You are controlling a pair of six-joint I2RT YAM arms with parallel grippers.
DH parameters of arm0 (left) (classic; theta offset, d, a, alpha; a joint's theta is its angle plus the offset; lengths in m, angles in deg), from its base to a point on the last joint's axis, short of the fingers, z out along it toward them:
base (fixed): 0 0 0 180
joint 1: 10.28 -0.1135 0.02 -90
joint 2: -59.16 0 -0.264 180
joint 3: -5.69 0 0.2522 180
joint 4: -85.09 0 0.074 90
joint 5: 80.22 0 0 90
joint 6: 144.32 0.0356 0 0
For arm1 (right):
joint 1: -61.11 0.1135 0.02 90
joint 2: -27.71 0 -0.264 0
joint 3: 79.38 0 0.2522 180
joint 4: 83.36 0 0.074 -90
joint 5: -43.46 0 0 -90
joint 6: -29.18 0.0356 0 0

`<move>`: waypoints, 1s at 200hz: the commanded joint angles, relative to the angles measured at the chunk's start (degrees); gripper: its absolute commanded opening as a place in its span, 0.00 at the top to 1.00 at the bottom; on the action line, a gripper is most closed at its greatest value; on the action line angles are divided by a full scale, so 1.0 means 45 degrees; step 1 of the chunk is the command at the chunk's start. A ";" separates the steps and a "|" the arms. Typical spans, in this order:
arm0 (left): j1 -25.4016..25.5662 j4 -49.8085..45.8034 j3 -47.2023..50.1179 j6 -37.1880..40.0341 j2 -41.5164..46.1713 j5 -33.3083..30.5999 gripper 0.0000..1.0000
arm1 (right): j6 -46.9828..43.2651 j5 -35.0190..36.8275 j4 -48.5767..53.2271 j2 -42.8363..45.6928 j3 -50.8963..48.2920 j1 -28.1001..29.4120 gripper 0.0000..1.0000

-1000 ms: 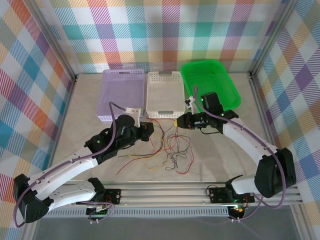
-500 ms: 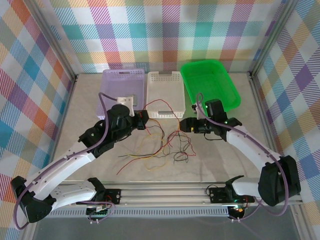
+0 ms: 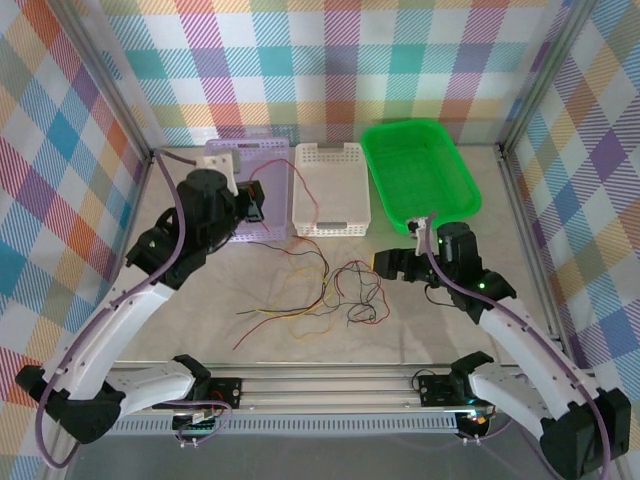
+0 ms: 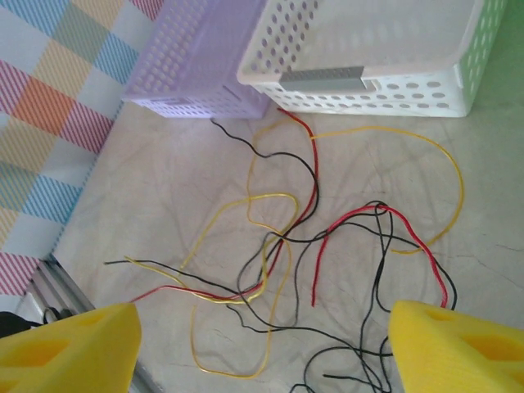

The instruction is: Untangle the cables

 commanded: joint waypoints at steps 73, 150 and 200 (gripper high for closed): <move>-0.4347 -0.0122 -0.2497 0.0723 -0.4857 0.0348 1.00 | 0.0018 -0.0744 0.2552 0.2395 0.0642 0.0010 0.00; -0.4817 -0.0177 -0.4671 0.0675 -0.9518 -0.0632 1.00 | 0.0201 -0.1753 0.3884 0.4012 0.0557 0.0030 0.00; -0.4801 -0.0536 -0.5403 0.0358 -1.1279 -0.0798 0.99 | 0.0359 -0.1986 0.3825 0.4536 -0.0382 0.0045 0.00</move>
